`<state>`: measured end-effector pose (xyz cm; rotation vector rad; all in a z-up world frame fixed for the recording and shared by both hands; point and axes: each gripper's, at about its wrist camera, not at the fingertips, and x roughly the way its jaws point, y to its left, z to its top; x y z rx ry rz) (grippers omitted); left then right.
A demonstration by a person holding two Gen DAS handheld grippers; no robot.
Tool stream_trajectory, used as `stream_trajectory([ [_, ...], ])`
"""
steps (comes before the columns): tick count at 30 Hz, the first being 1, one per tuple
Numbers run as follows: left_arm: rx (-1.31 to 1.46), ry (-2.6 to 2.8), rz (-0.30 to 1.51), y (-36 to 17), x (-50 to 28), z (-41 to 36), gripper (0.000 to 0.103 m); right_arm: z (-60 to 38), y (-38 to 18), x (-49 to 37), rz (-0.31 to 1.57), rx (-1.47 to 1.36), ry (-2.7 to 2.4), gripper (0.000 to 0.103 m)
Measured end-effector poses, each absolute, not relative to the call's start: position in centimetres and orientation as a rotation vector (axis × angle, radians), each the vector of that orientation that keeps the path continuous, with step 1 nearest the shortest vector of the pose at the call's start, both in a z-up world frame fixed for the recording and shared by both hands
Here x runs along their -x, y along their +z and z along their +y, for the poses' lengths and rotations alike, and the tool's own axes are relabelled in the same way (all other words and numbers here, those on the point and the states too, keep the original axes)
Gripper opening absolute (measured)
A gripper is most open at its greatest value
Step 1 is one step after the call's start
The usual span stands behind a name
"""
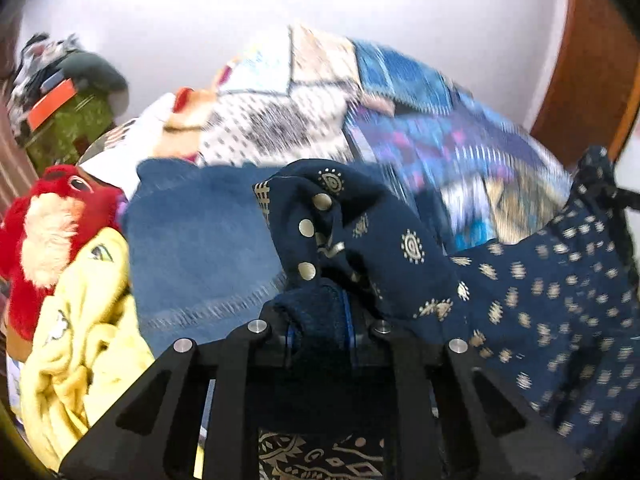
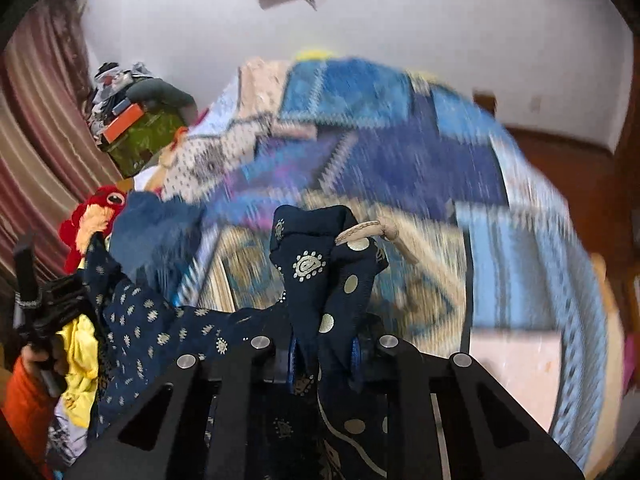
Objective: Fold large clothes
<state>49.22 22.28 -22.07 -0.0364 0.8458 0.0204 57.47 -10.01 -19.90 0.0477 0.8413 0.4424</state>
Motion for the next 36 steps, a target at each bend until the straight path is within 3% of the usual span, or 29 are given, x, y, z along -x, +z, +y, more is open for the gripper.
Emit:
stream_trajectory([
  [6, 0.063, 0.088, 0.826, -20.4, -51.9, 25.6, 0.019, -6.9, -17.9, -61.7, 0.765, -0.005, 0.408, 0.017],
  [13, 0.118, 0.123, 0.945, -25.8, -55.6, 27.3, 0.023, -6.5, -23.6, -65.8, 0.881, 0.028, 0.307, 0.019],
  [15, 0.127, 0.136, 0.972, -27.3, -56.0, 27.4, 0.028, -7.0, -24.4, -65.6, 0.878, 0.045, 0.3, 0.034],
  [17, 0.13, 0.153, 0.986, -28.2, -56.1, 27.6, 0.037, -7.6, -24.5, -65.3, 0.859, 0.121, 0.195, 0.085],
  [18, 0.12, 0.165, 0.978, -28.3, -56.0, 27.6, 0.044, -8.0, -24.5, -65.1, 0.852, 0.135, 0.173, 0.092],
  [21, 0.044, 0.183, 0.963, -28.1, -55.2, 27.0, 0.059, -9.5, -24.0, -64.4, 0.892, 0.096, 0.226, 0.093],
  [32, 0.007, 0.097, 0.918, -21.7, -47.5, 23.7, 0.064, -11.6, -17.5, -53.6, 0.839, 0.088, 0.312, 0.093],
  [36, 0.013, 0.055, 0.873, -18.8, -43.0, 21.9, 0.071, -12.8, -14.9, -48.3, 0.815, 0.045, 0.362, 0.093],
])
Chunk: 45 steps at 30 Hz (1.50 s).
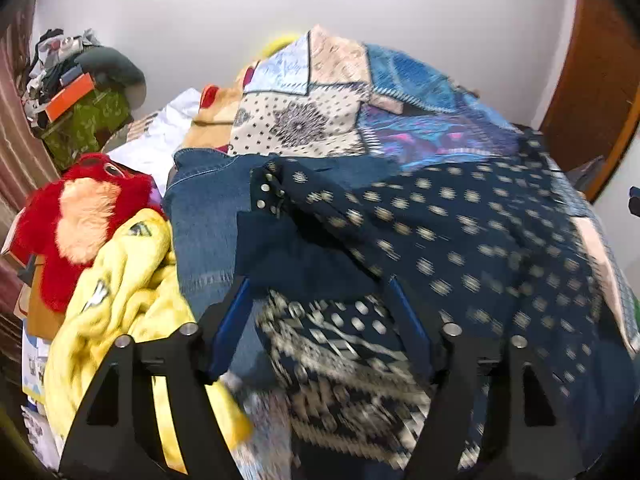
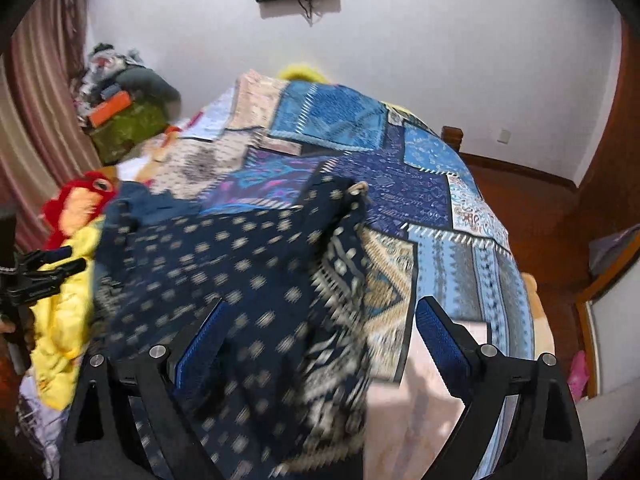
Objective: Fold large clothes
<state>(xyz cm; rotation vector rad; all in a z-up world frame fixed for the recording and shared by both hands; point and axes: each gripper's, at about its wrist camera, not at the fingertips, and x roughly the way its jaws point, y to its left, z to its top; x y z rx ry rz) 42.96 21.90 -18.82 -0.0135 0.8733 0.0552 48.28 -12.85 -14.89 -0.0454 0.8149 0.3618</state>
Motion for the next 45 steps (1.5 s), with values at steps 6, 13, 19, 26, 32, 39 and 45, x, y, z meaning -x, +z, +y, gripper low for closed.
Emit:
stream_trajectory([
  [6, -0.008, 0.019, 0.877, -17.5, -36.2, 19.9, 0.072, -14.7, -13.3, -40.3, 0.82, 0.048, 0.392, 0.093],
  [13, 0.06, -0.005, 0.934, -19.5, -29.3, 19.7, 0.076, -16.4, -15.8, -32.4, 0.89, 0.082, 0.396, 0.093],
  [19, 0.268, -0.013, 1.022, -24.0, -25.1, 21.8, 0.08, -17.1, -19.8, -29.3, 1.003, 0.034, 0.434, 0.093],
  [26, 0.599, -0.034, 1.163, -31.3, -22.1, 23.6, 0.08, -18.0, -24.2, -28.6, 1.117, -0.142, 0.486, 0.088],
  [32, 0.662, -0.125, 1.146, -32.9, -21.0, 21.6, 0.08, -17.4, -25.3, -28.5, 1.108, -0.152, 0.486, 0.065],
  [39, 0.522, -0.066, 1.05, -31.9, -21.1, 19.6, 0.042, -16.5, -25.6, -28.7, 1.044, -0.122, 0.462, 0.026],
  [45, 0.401, -0.01, 1.029, -29.4, -22.2, 19.9, 0.011, -15.7, -22.9, -29.2, 0.968, -0.112, 0.553, 0.012],
])
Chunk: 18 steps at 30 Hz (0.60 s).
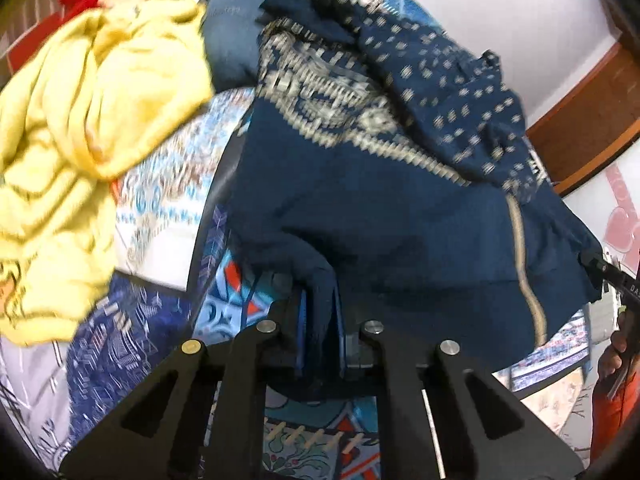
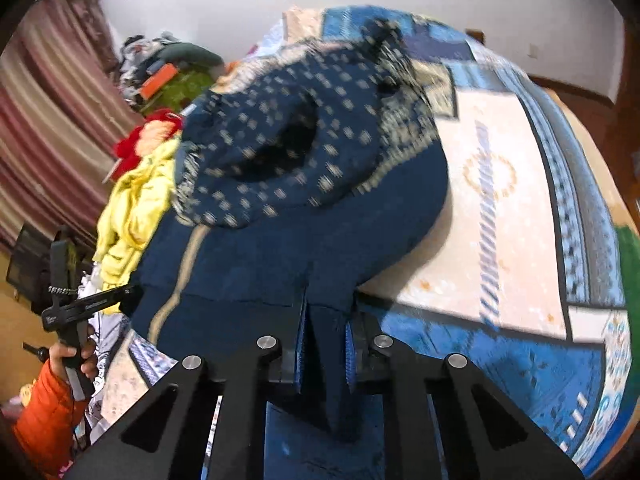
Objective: Fold large clothes
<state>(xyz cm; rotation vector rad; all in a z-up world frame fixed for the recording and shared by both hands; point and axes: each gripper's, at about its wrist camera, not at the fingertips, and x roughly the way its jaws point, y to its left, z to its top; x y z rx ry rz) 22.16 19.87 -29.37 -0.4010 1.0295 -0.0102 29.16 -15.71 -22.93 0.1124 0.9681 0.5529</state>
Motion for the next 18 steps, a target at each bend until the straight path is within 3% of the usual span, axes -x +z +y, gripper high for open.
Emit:
stream_trajectory([
  [8, 0.404, -0.07, 0.801, -20.3, -25.1, 21.1, 0.011, -13.5, -17.4, -32.6, 0.848, -0.035, 0.617, 0.011],
  [13, 0.305, -0.027, 0.685, -15.3, -31.1, 20.9, 0.011, -12.4, -14.3, -38.2, 0.757, 0.006, 0.574, 0.011],
  [18, 0.258, 0.067, 0.641, -13.5, -38.4, 22.4, 0.011, -11.3, -13.1, -47.2, 0.724, -0.008, 0.462, 0.011],
])
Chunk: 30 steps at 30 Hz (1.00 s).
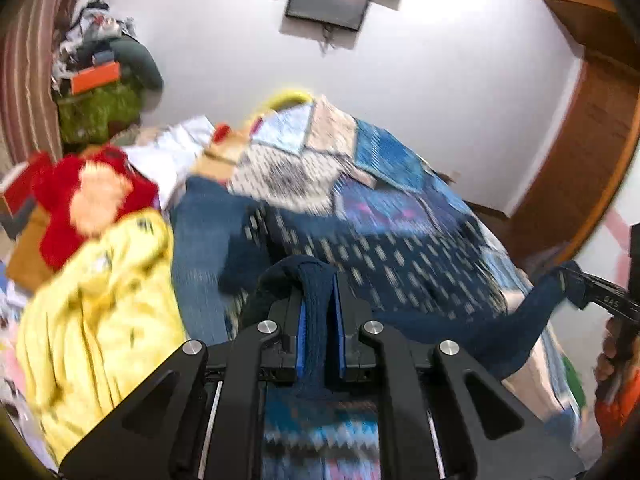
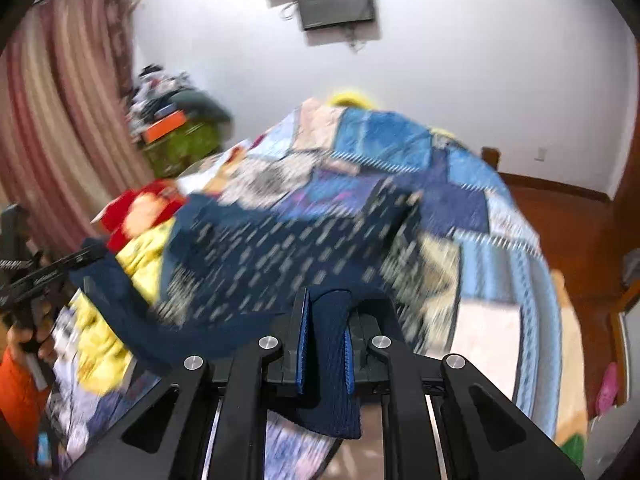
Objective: Fold large clothes
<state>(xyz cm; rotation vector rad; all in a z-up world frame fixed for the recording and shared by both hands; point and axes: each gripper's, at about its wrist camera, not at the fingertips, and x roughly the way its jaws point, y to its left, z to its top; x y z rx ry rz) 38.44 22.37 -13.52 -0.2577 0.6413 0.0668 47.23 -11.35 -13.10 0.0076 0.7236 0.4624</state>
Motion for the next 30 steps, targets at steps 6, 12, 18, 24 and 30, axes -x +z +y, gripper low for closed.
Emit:
stream_trajectory([
  [6, 0.25, 0.18, 0.69, -16.2, -48.6, 24.7, 0.011, -8.5, -16.3, -58.3, 0.758, -0.016, 0.361, 0.011],
  [12, 0.286, 0.235, 0.839, -24.1, -55.2, 27.1, 0.014, -8.0, -22.9, -64.5, 0.839, 0.018, 0.288, 0.011],
  [18, 0.175, 0.249, 0.884, -26.0, -56.0, 26.3, 0.019, -10.3, -21.3, -63.9, 0.725, 0.147, 0.115, 0.012],
  [24, 0.02, 0.197, 0.918, -21.5, -55.7, 24.2, 0.022, -15.7, -16.4, -61.6, 0.702, 0.045, 0.171, 0.012],
  [30, 0.051, 0.185, 0.772, -15.7, -52.1, 23.3, 0.095, -13.8, -15.0, -56.9, 0.714, 0.14, 0.294, 0.012],
])
